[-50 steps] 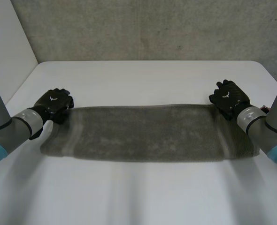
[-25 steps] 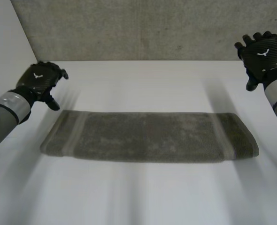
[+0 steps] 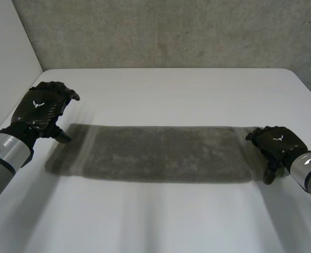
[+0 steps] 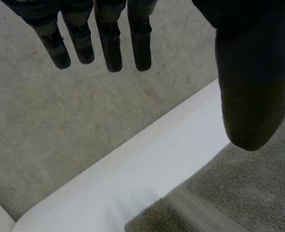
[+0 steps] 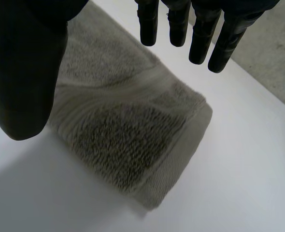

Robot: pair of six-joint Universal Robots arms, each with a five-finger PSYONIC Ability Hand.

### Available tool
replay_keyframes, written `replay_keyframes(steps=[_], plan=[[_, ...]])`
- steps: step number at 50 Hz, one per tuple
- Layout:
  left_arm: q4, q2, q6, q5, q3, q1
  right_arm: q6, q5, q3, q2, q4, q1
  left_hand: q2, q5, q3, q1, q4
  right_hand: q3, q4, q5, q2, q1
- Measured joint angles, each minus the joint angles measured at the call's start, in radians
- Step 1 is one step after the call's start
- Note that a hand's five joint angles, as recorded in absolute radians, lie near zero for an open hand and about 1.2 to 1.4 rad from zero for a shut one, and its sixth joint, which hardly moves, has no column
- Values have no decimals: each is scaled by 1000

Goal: Fold the towel.

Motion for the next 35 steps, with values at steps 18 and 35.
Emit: replay_keyframes(steps=[18, 35], plan=[[2, -35, 0, 1, 5, 1, -80, 13, 4, 104, -79, -48, -1, -2, 0, 0, 0, 0, 0, 762, 739, 729], [1, -20, -1, -1, 5, 8, -308, 14, -198, -6, -102, -194, -1, -3, 0, 0, 0, 0, 0, 1084, 1034, 1062]])
